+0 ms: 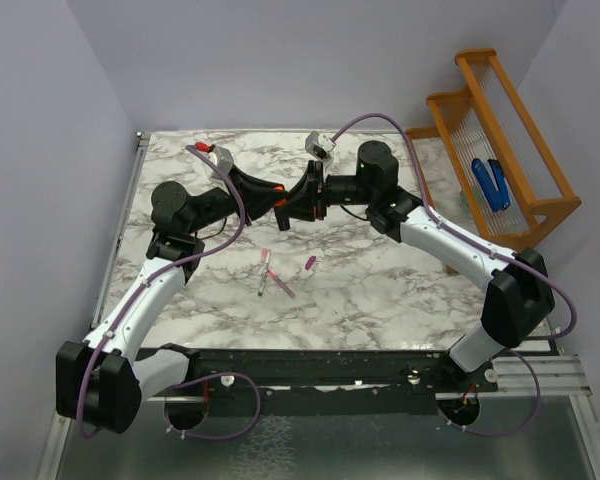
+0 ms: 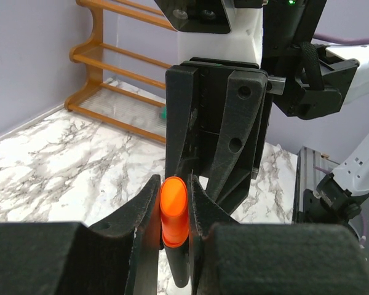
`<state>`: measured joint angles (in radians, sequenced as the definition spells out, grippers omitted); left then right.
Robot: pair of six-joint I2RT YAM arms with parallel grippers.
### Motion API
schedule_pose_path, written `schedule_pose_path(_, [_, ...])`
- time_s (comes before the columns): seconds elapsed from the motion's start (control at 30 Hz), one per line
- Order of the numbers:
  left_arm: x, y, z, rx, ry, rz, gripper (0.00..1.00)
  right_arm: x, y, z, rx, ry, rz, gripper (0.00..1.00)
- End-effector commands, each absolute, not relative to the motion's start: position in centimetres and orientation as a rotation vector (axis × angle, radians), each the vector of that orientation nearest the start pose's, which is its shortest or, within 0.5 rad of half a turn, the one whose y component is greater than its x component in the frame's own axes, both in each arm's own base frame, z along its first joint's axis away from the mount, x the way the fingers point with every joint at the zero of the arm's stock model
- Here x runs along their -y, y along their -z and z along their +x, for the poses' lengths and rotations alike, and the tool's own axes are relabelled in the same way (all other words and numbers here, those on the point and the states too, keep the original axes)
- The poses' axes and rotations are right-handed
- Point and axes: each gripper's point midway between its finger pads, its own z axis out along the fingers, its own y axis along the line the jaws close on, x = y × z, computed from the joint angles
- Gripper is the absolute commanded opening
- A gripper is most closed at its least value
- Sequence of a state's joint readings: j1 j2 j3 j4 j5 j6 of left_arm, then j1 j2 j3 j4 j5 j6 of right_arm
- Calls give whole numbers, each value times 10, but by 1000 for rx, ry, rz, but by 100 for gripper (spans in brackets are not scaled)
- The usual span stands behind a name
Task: Insert the pens into the pen caps
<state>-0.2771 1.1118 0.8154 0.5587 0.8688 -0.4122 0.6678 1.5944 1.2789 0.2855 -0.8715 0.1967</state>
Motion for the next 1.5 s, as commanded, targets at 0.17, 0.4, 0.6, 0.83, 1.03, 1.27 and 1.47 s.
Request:
schedule_pose_path(0.17, [244,-268,256,-1588,1285,795,0,-381,-421,272,-1058,-1238,-1060,0])
schedule_pose_path(0.4, [242,-258,258,-1632,1257,817,0,-360,-436,268,-1032,-1220,-1063,0])
schedule_pose_path(0.6, [242,-253,258,-1652,1250,831,0,-349,-438,267,-1025,-1223,-1071,1])
schedule_pose_path(0.83, [242,-251,258,-1655,1243,842,0,-340,-440,270,-1027,-1239,-1074,0])
schedule_pose_path(1.03, [242,-250,258,-1650,1244,829,0,-342,-446,267,-987,-1286,-1065,0])
schedule_pose_path(1.27, [243,-252,264,-1646,1245,804,0,-344,-454,266,-936,-1328,-1036,0])
schedule_pose_path(1.47, [247,-258,269,-1629,1251,774,0,-349,-452,267,-929,-1372,-1042,1])
